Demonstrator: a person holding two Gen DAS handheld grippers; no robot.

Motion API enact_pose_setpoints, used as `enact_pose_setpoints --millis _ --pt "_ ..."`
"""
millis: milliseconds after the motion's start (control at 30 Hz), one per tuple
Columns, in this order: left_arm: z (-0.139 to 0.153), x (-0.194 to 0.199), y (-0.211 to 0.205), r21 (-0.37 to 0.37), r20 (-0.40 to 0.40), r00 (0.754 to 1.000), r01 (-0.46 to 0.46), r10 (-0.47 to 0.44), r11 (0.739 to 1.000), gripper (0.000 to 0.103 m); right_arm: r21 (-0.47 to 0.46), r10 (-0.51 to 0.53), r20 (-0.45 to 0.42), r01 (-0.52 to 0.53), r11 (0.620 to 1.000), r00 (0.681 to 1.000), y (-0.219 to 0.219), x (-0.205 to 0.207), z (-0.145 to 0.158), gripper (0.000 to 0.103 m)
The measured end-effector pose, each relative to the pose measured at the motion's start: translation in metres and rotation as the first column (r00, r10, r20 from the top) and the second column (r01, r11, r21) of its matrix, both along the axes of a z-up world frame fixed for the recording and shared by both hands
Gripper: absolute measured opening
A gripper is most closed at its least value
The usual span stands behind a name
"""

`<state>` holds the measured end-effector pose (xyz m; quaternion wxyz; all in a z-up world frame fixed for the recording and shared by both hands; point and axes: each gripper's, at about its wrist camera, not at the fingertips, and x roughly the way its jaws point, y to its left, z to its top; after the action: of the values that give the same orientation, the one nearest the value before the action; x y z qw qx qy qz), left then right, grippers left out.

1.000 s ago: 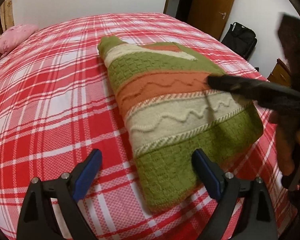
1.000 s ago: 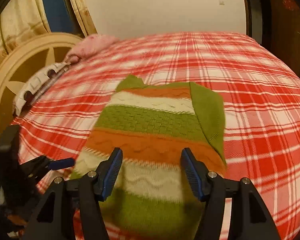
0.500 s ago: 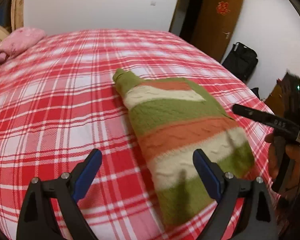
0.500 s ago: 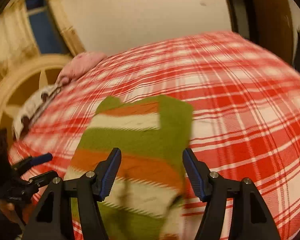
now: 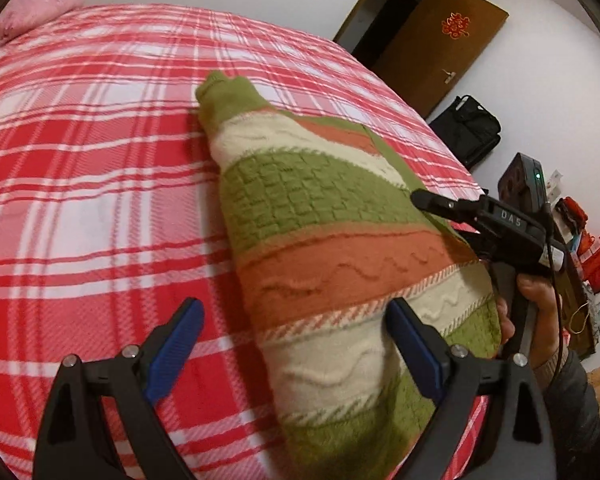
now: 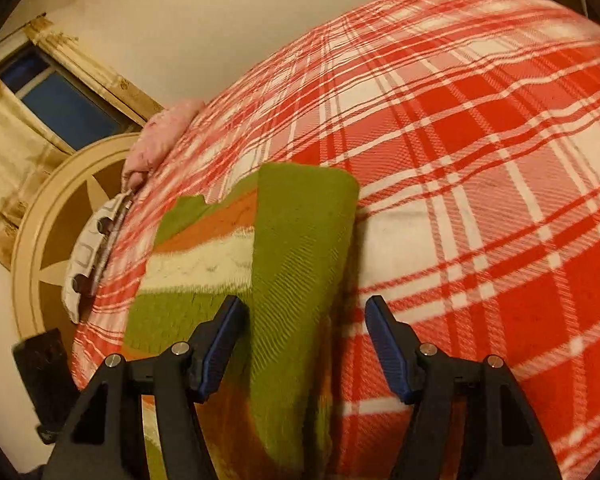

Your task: Fold small clothes

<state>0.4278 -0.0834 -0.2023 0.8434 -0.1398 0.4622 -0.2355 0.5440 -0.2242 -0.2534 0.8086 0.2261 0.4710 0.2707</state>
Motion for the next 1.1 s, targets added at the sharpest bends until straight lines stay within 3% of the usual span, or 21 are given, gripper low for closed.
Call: enact_pose_setpoints --millis 167,267,300,400,600,667,1100 --pt "-0.004 0.005 -0.011 -0.003 -0.003 1.0 0.015 -0.015 1.0 0.097 0.007 0.05 0.001 -0.05 0.999 0.999 0.012 0.008 -0.003 0.063" --pt "-0.003 0.004 -0.017 0.0 0.006 0.999 0.033 -0.033 0.999 0.095 0.019 0.07 -0.007 -0.07 0.997 0.997 0.014 0.011 -0.006 0.052" --pt "-0.002 0.003 -0.018 -0.008 0.012 0.999 0.047 -0.047 0.999 0.085 0.04 0.084 -0.012 -0.083 0.996 0.996 0.015 0.011 -0.007 0.04" --pt "0.001 0.001 -0.022 -0.014 0.023 0.997 0.067 -0.067 0.998 0.077 0.046 0.097 0.006 -0.098 0.994 0.995 0.019 0.006 -0.003 0.031" --pt "0.017 -0.01 -0.02 0.028 0.084 0.994 0.071 -0.073 0.997 0.046 0.02 0.069 0.068 -0.071 0.997 0.995 0.025 -0.006 0.013 0.025" --pt "0.025 -0.015 -0.019 0.043 0.101 0.992 0.074 -0.078 0.996 0.041 0.032 0.062 0.084 -0.065 0.997 0.994 0.024 -0.009 0.019 0.024" --pt "0.054 -0.052 0.013 0.087 0.149 0.987 0.05 -0.063 0.995 0.037 0.091 0.101 0.099 -0.11 0.99 0.99 0.044 -0.048 0.045 0.022"
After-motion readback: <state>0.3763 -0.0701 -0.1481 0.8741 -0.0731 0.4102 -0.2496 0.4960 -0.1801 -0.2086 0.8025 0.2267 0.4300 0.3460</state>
